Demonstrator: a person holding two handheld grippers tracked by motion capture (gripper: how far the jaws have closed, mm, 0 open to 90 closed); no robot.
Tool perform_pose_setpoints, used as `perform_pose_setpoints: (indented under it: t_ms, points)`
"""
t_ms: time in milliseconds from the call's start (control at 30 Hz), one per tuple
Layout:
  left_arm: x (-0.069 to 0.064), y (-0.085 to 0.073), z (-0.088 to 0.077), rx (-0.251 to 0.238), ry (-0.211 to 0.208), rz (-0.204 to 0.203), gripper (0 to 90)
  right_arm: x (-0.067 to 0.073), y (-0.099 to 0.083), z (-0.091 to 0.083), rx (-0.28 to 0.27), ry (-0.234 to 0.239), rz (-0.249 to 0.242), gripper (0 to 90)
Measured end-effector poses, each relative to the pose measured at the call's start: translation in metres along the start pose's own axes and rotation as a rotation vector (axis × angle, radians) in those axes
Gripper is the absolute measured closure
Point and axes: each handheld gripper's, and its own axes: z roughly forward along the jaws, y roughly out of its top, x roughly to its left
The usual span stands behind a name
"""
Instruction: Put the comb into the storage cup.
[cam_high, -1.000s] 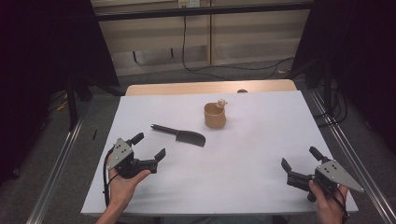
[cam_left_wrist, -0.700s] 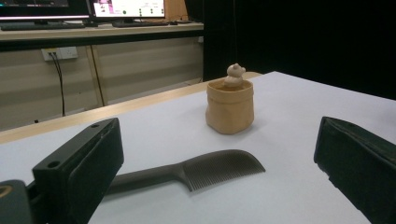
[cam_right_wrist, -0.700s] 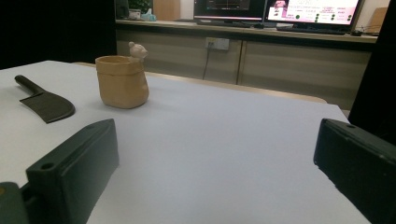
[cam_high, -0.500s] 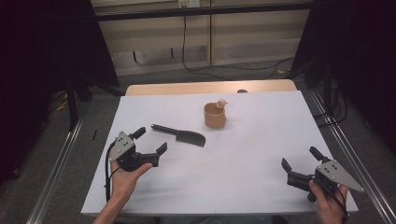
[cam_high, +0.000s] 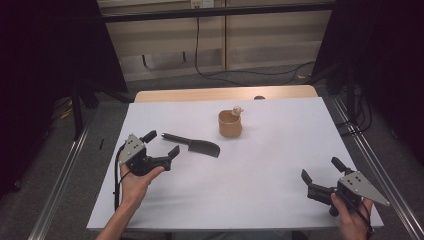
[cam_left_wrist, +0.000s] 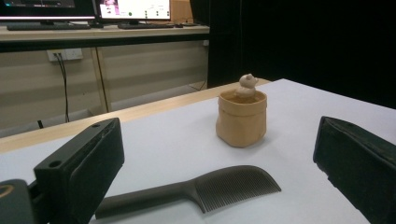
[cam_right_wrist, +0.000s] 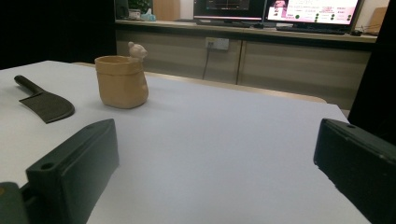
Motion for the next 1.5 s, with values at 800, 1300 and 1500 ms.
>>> perform_pose_setpoints:
  t_ms: [800,1300,1500]
  points:
    - [0.013,0.013,0.023,-0.014,0.037,0.003,2.6,0.000,0.000,0.000,0.000,0.003,-0.001,0.0]
    - [0.025,0.020,0.037,-0.027,0.072,0.023,2.6,0.000,0.000,0.000,0.000,0.005,-0.002,0.0]
    - [0.030,0.018,0.043,-0.015,0.082,0.030,3.1,0.000,0.000,-0.001,0.000,0.004,0.000,0.0]
